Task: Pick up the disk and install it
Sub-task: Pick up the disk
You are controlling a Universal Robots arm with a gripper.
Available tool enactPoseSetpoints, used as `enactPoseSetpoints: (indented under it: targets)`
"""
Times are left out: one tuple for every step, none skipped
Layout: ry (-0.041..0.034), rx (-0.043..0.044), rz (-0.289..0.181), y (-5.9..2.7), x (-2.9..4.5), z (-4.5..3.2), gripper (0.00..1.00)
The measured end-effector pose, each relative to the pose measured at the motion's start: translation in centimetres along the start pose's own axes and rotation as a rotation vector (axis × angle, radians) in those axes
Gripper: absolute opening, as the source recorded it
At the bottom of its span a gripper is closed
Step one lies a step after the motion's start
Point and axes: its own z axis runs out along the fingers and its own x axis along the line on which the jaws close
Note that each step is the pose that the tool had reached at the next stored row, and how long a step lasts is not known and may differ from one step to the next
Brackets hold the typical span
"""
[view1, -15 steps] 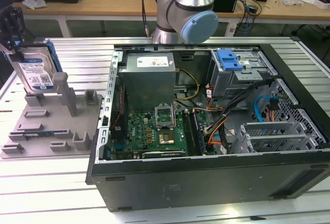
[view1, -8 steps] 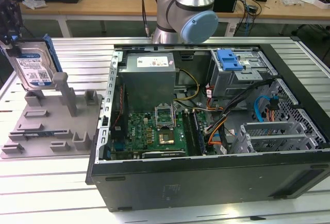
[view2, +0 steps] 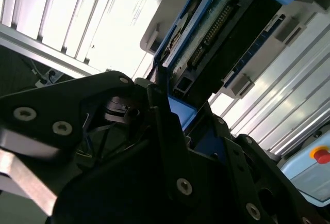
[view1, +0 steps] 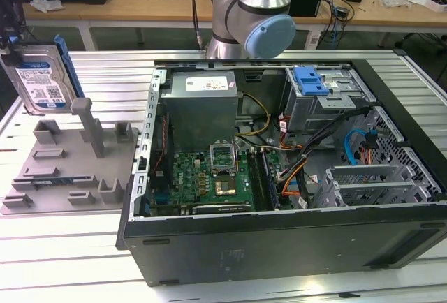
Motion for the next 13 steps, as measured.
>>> enactPoseSetpoints:
  targets:
    - [0.0000,-0.0001,0.000,0.01,0.01,-0.23,0.37]
    - [0.0000,0.0000,0.000,0.01,0.02,-0.49,0.37]
    - [0.0000,-0.0001,0.000,0.02,0.03,-0.70,0.37]
    - [0.0000,-0.0001,0.000,0.02,0.03,-0.95,0.37]
    - [0.0000,0.0000,0.000,0.03,0.04,-1.18,0.37]
    - [0.0000,0.0000,0.000,0.04,0.05,-1.43,0.37]
    - [0.0000,0.0000,0.000,0.04,0.06,-1.68,0.37]
    - [0.0000,-0.0001,0.000,0.05,0.07,-1.98,0.37]
    - [0.0000,0.0000,0.000,0.06,0.08,-2.21,0.37]
    - [0.0000,0.0000,0.000,0.06,0.09,-2.49,0.37]
    - [0.0000,-0.0001,0.000,0.07,0.10,-2.75,0.37]
    - [0.0000,0.0000,0.000,0.08,0.11,-3.21,0.37]
    - [0.0000,0.0000,0.000,0.09,0.12,-3.45,0.37]
